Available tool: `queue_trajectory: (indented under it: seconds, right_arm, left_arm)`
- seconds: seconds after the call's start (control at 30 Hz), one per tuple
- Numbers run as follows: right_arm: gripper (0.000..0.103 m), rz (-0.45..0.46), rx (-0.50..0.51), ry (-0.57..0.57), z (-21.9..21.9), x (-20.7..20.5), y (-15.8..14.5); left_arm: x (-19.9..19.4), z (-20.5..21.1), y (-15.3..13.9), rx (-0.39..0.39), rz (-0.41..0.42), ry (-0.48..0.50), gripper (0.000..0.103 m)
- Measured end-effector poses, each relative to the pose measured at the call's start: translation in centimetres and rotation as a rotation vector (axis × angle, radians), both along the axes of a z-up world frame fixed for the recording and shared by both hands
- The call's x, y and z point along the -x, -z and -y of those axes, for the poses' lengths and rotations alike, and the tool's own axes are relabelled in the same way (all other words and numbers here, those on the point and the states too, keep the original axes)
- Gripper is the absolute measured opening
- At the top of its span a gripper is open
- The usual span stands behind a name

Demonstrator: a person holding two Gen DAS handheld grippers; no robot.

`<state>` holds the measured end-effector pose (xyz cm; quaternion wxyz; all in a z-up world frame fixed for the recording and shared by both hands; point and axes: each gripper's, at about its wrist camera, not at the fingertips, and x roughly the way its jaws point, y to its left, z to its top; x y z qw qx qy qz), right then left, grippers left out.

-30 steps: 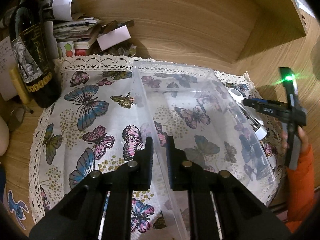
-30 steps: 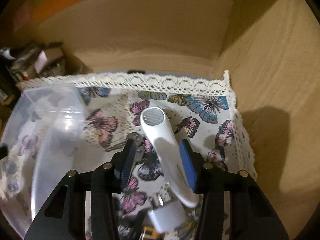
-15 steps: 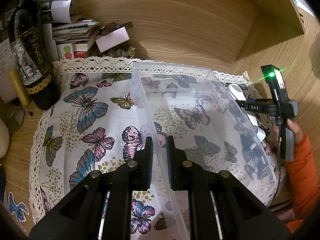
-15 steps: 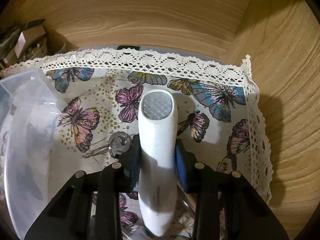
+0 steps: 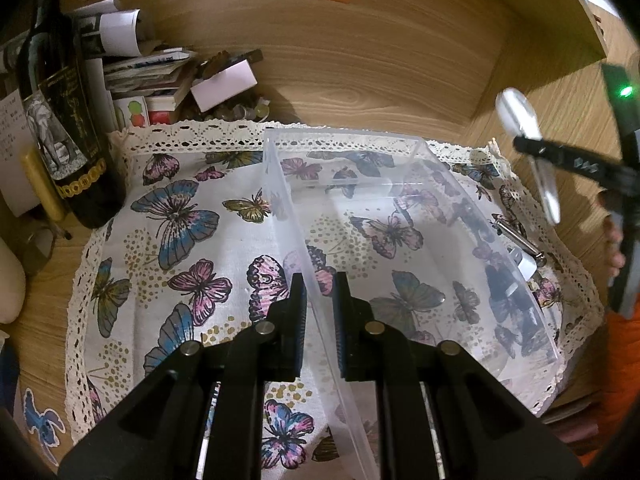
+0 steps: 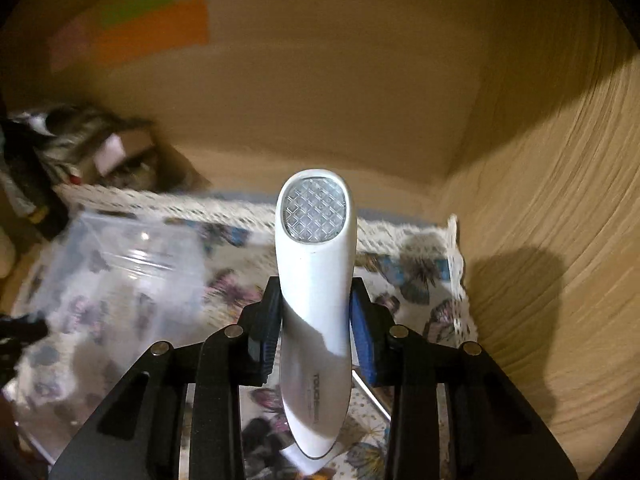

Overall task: Organize rigid objects
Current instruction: 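Grasp the white handheld device with the right gripper and lift it, then lower the white device into the clear box and open the right gripper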

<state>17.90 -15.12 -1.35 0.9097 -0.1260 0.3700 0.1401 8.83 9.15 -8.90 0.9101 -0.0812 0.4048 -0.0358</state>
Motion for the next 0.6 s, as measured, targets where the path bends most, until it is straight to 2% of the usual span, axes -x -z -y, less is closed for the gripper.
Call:
queue_trajectory:
  seconds: [0.13, 0.2, 0.27, 0.47, 0.6]
  right_arm:
    - [0.030, 0.045, -0.013, -0.057, -2.6, 1.6, -0.7]
    - [0.030, 0.048, -0.029, -0.084, -2.9, 1.0, -0.2]
    - [0.030, 0.045, -0.041, -0.124, -4.1, 2.1, -0.3]
    - [0.030, -0.002, -0.031, -0.227, -8.1, 3.6, 1.6]
    - [0.030, -0.057, -0.023, -0.255, -9.5, 4.0, 3.4]
  left_arm:
    - [0.1, -0.1, 0.0, 0.012, 0.002, 0.000, 0.012]
    - [0.1, -0.2, 0.0, 0.019, 0.003, 0.001, 0.012]
    - [0.1, -0.2, 0.0, 0.019, 0.005, 0.003, 0.012]
    - [0.0, -0.1, 0.1, 0.016, 0.009, 0.008, 0.013]
    - [0.1, -0.1, 0.1, 0.026, 0.011, 0.009, 0.013]
